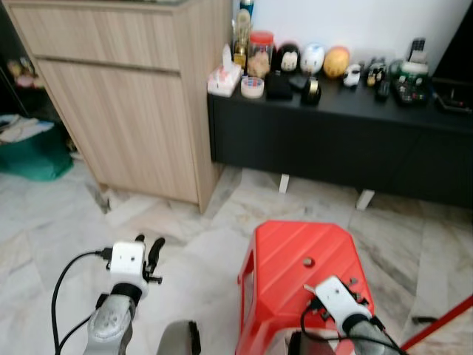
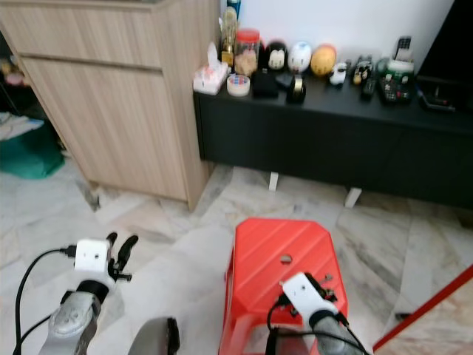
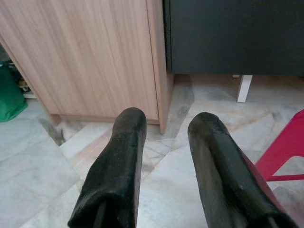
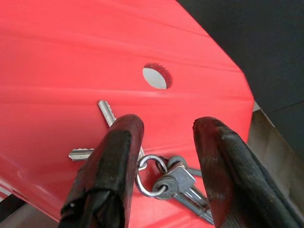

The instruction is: Hang keys on a hook

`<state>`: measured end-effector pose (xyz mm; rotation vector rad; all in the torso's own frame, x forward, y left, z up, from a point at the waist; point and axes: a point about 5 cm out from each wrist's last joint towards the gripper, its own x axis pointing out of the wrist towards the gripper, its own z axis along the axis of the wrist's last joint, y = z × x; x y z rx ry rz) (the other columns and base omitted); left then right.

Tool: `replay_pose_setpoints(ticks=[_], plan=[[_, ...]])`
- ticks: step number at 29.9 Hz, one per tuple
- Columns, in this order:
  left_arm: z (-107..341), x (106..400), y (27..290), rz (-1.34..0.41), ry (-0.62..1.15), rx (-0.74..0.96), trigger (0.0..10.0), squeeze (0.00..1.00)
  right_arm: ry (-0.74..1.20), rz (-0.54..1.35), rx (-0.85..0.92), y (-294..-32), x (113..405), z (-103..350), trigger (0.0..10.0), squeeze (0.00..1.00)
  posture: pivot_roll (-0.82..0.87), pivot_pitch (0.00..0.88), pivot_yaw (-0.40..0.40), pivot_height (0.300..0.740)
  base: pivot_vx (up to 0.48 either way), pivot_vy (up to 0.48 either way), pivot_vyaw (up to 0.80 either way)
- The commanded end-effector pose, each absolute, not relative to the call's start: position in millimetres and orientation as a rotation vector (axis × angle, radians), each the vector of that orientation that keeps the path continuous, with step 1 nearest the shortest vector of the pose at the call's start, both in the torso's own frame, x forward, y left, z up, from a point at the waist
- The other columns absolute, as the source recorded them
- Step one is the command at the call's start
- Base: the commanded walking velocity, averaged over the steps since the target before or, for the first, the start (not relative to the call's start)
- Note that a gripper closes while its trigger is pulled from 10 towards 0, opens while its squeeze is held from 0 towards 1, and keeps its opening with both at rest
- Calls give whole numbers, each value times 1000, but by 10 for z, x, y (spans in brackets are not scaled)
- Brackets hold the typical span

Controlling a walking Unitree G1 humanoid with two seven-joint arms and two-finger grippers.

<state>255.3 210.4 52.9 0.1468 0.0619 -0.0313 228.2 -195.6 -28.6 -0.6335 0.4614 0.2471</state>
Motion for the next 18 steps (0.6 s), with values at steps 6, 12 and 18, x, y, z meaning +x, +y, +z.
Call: replay_pose_setpoints(ticks=[6,12,18], plan=[[507,2558,2134,-26,73,160,10000,0,510,226,-694,-2100,2208,-279,10000,0,80,19,-36,599,0,0,0],[505,2561,2143,-26,76,165,10000,0,509,233,-690,-2104,2172,-261,10000,0,77,20,-32,599,0,0,0],[510,2573,2137,-34,74,170,10000,0,512,303,-708,-2027,2159,-271,10000,0,77,23,-29,599,0,0,0]])
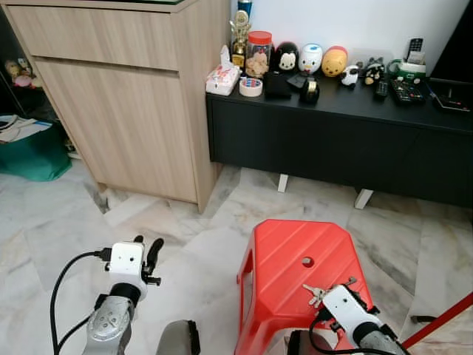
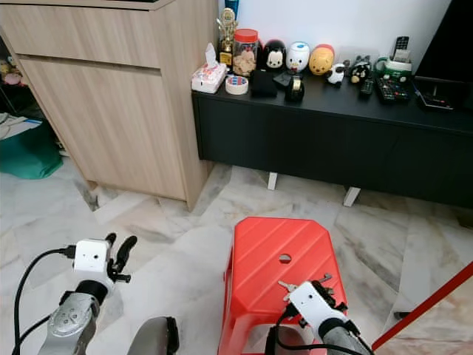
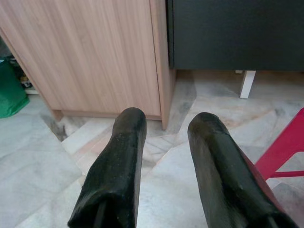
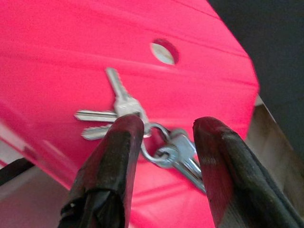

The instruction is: Hang keys on a hook

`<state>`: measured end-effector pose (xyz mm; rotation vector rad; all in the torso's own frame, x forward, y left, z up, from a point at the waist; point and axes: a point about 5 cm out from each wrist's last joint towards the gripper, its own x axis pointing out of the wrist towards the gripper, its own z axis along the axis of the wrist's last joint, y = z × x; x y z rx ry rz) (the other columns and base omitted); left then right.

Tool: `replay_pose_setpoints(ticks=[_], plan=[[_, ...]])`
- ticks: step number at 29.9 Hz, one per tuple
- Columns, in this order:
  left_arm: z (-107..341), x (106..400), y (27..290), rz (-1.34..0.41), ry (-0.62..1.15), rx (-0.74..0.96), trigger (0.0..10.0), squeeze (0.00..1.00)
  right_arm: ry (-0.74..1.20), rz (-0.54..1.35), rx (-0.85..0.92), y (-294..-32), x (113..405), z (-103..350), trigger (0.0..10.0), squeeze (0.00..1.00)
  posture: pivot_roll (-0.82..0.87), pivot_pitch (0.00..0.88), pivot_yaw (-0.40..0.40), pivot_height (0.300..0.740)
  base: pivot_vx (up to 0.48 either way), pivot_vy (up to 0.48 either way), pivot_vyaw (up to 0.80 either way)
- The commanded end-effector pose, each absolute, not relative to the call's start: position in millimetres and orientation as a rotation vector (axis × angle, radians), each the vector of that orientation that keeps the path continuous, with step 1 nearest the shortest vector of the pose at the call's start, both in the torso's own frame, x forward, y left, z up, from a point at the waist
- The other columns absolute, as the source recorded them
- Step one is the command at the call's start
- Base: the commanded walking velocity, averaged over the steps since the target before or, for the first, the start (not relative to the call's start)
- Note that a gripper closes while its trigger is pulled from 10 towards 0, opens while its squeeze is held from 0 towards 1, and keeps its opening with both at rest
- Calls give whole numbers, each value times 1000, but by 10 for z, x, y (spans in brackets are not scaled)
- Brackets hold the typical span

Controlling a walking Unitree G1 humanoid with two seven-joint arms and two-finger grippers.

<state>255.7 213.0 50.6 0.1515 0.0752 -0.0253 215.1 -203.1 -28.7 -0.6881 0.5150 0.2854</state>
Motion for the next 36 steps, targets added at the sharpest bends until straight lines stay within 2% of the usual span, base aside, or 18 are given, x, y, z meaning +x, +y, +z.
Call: replay_pose_setpoints(ticks=[1,14,35,36], plan=[[510,2572,2138,-33,74,171,10000,0,520,297,-705,-2033,2159,-276,10000,0,78,22,-30,599,0,0,0],[501,2567,2132,-37,78,171,10000,0,604,253,-757,-2145,2151,-307,10000,0,71,22,-28,599,0,0,0],[490,2557,2122,-39,80,174,10000,0,655,272,-765,-2042,2266,-383,10000,0,83,4,-25,599,0,0,0],[490,2557,2122,-39,80,174,10000,0,657,271,-765,-2045,2271,-387,8510,0,83,3,-25,599,0,0,0]])
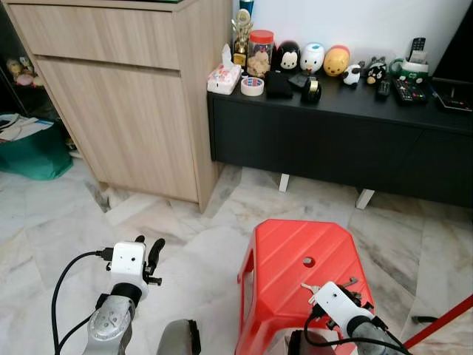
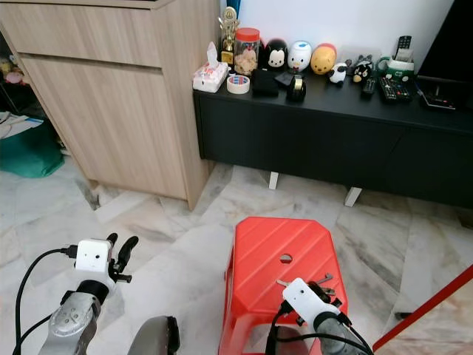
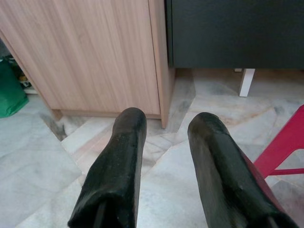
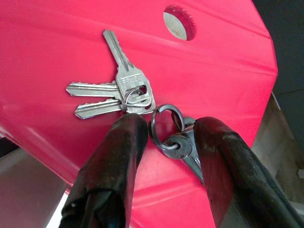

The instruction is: Hang keys on a hook

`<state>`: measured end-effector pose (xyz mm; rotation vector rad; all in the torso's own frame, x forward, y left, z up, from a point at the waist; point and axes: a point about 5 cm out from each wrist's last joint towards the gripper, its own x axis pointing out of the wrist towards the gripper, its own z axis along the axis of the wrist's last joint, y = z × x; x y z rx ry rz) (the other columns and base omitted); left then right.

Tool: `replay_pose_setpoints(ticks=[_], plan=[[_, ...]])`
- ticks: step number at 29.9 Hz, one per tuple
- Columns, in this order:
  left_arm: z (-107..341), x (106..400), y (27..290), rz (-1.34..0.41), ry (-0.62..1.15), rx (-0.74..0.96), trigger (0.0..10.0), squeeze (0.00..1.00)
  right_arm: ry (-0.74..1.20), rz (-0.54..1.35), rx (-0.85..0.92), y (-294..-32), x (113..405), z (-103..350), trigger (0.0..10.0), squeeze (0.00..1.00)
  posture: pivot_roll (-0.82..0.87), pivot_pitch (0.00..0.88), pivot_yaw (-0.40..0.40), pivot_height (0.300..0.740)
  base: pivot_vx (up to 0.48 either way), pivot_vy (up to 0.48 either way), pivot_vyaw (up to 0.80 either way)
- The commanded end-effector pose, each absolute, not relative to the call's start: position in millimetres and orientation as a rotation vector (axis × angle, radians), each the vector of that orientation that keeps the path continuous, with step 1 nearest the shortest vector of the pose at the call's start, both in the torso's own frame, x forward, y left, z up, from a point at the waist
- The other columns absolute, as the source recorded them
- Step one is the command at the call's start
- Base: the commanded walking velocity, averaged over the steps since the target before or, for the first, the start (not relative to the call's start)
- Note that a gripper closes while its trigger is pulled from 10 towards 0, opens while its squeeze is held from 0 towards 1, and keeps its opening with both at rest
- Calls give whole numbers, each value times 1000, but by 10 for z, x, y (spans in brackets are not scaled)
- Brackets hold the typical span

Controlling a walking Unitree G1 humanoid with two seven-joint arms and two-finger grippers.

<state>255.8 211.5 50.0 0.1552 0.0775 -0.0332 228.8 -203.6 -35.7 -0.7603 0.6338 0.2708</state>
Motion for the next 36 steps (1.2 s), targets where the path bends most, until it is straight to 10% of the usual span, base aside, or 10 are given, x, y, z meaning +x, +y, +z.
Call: replay_pose_setpoints(ticks=[1,4,7,36], plan=[[489,2555,2122,-39,80,174,10000,0,659,269,-766,-2049,2276,-389,6471,0,83,2,-25,599,0,0,0],[487,2555,2122,-39,81,174,10000,0,663,264,-766,-2056,2282,-391,2196,0,81,0,-24,599,0,0,0],[486,2555,2118,-41,82,174,10000,0,666,264,-765,-2062,2291,-394,0,0,83,0,-24,599,0,0,0],[466,2532,2141,-22,92,179,10000,0,463,142,-652,-1947,2527,-160,0,0,84,15,-31,599,0,0,0]])
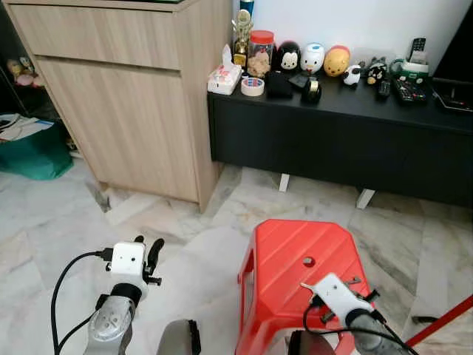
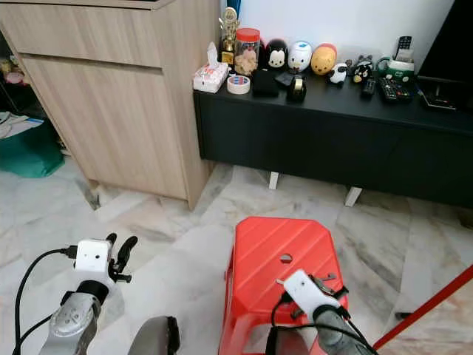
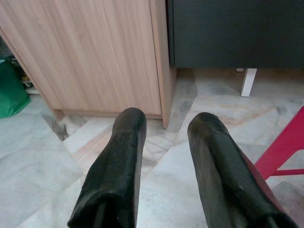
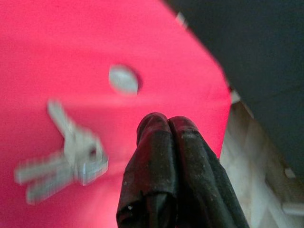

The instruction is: Hang keys on a hook

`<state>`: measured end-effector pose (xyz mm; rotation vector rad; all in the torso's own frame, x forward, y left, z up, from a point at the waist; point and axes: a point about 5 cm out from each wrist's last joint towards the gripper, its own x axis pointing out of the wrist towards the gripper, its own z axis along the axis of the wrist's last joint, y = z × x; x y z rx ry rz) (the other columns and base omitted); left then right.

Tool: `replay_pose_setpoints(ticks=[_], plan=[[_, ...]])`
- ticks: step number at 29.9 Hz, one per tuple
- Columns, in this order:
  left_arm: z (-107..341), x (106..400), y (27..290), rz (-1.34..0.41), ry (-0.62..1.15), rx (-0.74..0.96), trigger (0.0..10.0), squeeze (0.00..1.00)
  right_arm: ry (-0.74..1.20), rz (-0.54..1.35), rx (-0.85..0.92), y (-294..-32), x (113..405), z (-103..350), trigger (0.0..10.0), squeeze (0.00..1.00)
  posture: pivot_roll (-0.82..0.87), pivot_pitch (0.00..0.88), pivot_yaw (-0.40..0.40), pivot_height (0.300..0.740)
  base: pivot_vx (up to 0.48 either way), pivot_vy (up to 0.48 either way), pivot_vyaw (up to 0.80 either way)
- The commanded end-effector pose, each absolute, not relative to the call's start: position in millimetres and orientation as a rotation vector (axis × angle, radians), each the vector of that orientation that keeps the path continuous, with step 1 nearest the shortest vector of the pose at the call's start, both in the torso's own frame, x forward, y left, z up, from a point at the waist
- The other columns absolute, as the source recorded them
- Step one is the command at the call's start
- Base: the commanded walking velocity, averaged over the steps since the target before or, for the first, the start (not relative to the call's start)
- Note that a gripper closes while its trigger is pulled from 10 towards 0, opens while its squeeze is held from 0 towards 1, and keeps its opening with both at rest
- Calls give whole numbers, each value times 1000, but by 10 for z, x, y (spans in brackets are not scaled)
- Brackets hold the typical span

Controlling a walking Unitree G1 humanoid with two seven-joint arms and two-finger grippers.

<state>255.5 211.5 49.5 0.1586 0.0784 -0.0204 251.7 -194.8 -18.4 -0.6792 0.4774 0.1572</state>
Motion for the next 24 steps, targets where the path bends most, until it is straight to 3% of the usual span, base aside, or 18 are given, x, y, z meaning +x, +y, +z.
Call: replay_pose_setpoints(ticks=[1,8,9,11,12,13,20,24], plan=[[464,2530,2142,-21,92,179,10000,0,456,143,-637,-1928,2522,-152,0,0,85,14,-32,599,0,0,0],[450,2521,2143,-19,97,179,10000,0,415,129,-566,-1833,2466,-92,0,0,78,16,-34,599,0,0,0],[447,2519,2141,-19,98,180,10000,0,422,125,-563,-1834,2458,-99,7176,0,77,17,-34,599,0,0,0],[445,2519,2139,-19,98,179,10000,0,428,123,-558,-1835,2450,-111,7176,0,77,17,-34,599,0,0,0],[440,2519,2134,-19,99,179,10000,0,443,126,-555,-1836,2438,-137,10000,149,78,17,-35,599,0,0,0],[440,2521,2132,-20,99,179,10000,0,451,127,-560,-1843,2443,-143,10000,1000,80,16,-35,599,0,0,0],[432,2512,2140,-16,101,178,10000,0,511,164,-719,-2011,2521,-128,10000,1000,80,18,-39,599,0,0,0],[424,2507,2144,-14,105,179,10000,0,509,62,-631,-2129,2620,-47,10000,1000,79,23,-37,599,0,0,0]])
